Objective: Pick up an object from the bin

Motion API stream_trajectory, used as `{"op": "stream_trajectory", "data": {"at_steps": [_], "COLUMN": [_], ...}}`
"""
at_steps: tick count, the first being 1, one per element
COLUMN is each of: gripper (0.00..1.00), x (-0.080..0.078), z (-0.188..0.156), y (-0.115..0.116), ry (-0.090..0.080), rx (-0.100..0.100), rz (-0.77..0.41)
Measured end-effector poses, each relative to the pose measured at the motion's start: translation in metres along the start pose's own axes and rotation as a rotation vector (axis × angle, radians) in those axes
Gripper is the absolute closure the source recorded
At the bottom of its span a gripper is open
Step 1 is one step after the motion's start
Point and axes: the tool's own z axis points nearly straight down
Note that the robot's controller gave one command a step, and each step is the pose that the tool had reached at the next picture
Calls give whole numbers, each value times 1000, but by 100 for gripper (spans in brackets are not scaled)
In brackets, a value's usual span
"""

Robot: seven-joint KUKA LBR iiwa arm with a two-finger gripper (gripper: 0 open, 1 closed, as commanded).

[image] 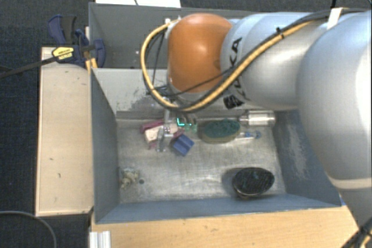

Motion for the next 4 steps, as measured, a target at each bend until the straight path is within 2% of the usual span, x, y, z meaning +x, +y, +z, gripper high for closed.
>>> {"op": "stream_trajectory", "data": {"at_steps": [1, 2, 3, 4], "gripper": [0, 0, 100, 100], "x": [4, -9, -12, 5], "z": [63, 80, 79, -76], "y": [-33, -77, -78, -98], "ry": [-19, -26, -35, -15], "rx": [-2, -10, -10, 0], "rz": [-181, 68, 71, -3]}}
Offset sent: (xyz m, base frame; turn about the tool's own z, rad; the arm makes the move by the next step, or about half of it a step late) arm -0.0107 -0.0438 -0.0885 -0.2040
